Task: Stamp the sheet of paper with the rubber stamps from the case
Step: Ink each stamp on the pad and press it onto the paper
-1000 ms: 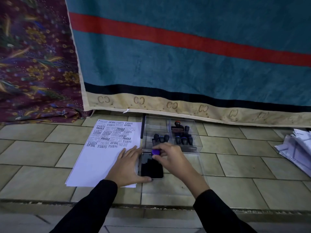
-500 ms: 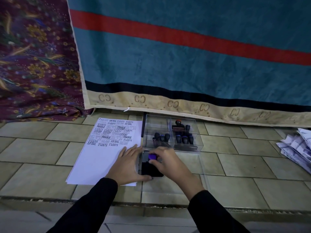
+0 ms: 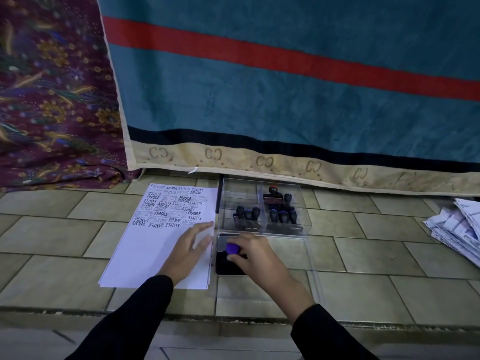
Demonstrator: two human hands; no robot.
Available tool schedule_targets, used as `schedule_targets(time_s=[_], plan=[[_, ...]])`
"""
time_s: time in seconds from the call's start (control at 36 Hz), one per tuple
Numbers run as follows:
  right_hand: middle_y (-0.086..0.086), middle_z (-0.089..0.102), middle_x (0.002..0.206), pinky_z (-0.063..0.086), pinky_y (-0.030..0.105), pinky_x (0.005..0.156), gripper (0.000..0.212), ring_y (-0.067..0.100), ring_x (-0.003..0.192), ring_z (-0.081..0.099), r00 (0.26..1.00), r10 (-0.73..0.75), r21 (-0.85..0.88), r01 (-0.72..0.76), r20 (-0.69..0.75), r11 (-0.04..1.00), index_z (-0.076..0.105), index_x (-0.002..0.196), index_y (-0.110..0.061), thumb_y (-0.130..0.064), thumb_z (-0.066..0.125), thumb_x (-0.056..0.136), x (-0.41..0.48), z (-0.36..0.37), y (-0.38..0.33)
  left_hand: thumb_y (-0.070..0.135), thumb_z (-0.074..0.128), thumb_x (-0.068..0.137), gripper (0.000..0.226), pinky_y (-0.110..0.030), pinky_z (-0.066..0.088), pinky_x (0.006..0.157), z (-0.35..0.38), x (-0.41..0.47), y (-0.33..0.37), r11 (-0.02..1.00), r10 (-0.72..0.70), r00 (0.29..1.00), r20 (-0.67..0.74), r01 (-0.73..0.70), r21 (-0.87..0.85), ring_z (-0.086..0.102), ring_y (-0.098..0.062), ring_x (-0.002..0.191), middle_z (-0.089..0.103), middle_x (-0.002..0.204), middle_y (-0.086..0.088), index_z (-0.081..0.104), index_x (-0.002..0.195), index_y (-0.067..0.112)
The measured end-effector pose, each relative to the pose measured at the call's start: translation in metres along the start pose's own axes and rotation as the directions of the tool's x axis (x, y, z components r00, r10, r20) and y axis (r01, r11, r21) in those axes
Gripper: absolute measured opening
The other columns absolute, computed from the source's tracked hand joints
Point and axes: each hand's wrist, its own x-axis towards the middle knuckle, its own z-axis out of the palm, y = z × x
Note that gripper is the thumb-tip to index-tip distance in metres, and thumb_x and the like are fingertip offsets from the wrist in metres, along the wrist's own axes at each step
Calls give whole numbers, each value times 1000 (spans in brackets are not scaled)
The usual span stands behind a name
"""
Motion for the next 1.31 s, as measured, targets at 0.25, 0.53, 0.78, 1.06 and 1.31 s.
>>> schedule_targets(time_s=[0.25,0.53,0.78,1.06,1.31], plan=[[6,65,101,53,33,82,24,19,86,63,1000,12,54,-11,-29,999,66,108,-13,-19,67,84,-2,0,0,23,53,97,16,-26,41,96,-33,10,1,976,-46,896,-442,-55,-211,59,-5,115,69,114,14,67,103,30],[9,68,109,54,22,86,34,13,89,66,973,114,313,-47,-200,949,60,116,-11,-13,68,84,84,-28,-22,35,52,95,36,-50,6,118,-33,6,-36,716,41,948,-316,192,671,20,-21,146,36,153,-3,51,129,21],[16,62,111,51,36,86,25,29,96,60,995,70,76,-64,-76,995,62,109,-5,-7,65,85,144,12,-16,34,52,93,35,-50,9,118,-30,6,-33,682,58,939,-339,211,701,32,-21,140,41,148,-3,51,125,22],[18,63,110,52,39,88,24,29,98,59,993,115,25,-114,-27,993,61,109,-2,-7,64,85,154,28,-6,37,52,92,37,-50,8,118,-31,8,-34,682,44,940,-337,219,698,30,-21,141,40,149,-2,50,126,22],[19,63,106,51,38,82,17,30,95,59,995,103,-15,-103,-9,995,61,102,1,-3,61,86,158,35,-6,40,50,92,37,-51,10,118,-32,9,-39,672,46,942,-332,216,708,30,-20,141,40,149,-1,49,126,25]])
